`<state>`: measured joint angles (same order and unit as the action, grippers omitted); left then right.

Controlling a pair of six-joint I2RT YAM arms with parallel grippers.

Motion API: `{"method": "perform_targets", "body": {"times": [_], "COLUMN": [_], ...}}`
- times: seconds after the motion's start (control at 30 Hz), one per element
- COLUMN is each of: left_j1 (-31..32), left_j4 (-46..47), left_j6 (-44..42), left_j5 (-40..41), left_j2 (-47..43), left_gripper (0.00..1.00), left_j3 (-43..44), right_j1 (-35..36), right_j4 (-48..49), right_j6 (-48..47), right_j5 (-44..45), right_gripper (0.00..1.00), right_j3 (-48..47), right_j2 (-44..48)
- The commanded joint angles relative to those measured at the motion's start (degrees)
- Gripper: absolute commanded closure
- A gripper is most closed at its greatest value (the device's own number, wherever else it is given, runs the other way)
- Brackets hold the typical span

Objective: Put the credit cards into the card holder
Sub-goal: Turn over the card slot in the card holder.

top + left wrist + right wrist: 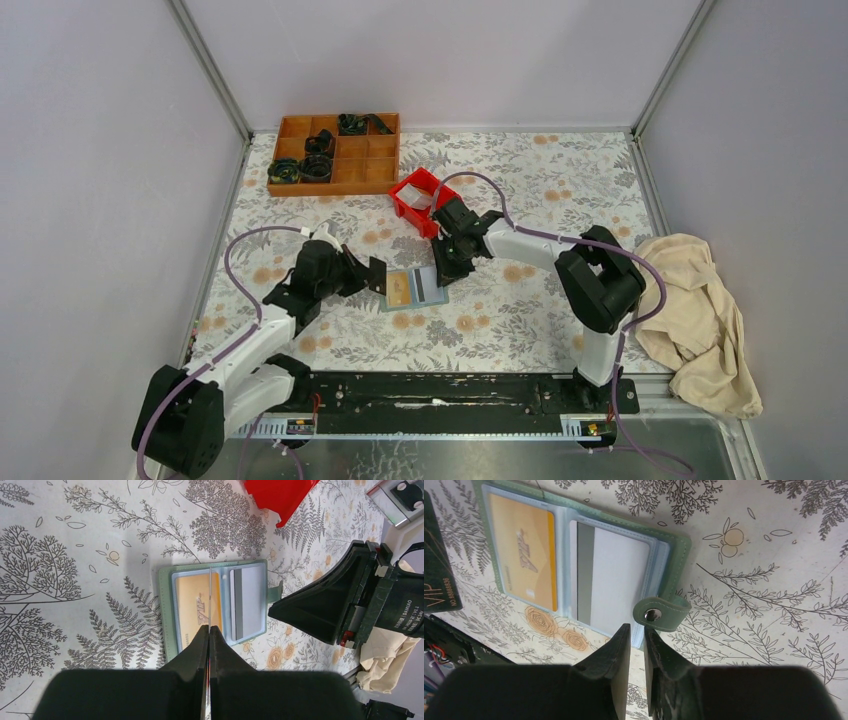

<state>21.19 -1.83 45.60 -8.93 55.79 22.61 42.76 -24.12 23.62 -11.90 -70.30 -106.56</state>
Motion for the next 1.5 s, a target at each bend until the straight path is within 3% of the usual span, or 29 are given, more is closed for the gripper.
{"method": "perform_targets", "body": {"times": [0.0, 0.97, 1.47], "left_j1": [-0.4, 2.6, 4.4], "left_j4": [-0.1, 0.3, 0.3], "left_j6": [1.0, 2.6, 2.2], "left_j5": [0.8, 4.2, 5.4], "left_j2": [-0.6, 1.1, 3.3], "left_gripper": [1.00, 1.00, 1.00], "left_j3": [-1.1, -4.5, -4.0], "right_j1": [0.5, 0.5, 0.1], "right_j4": [0.2, 2.9, 7.6], "right_j6": [-0.5, 0.7, 4.1], "right_j5": [0.5, -3.6, -9.9], "right_gripper": [0.77, 0.74, 0.73], "right_j3": [-1.5, -0.9, 0.5], "right_j2": [-1.0, -4.1, -5.6]}}
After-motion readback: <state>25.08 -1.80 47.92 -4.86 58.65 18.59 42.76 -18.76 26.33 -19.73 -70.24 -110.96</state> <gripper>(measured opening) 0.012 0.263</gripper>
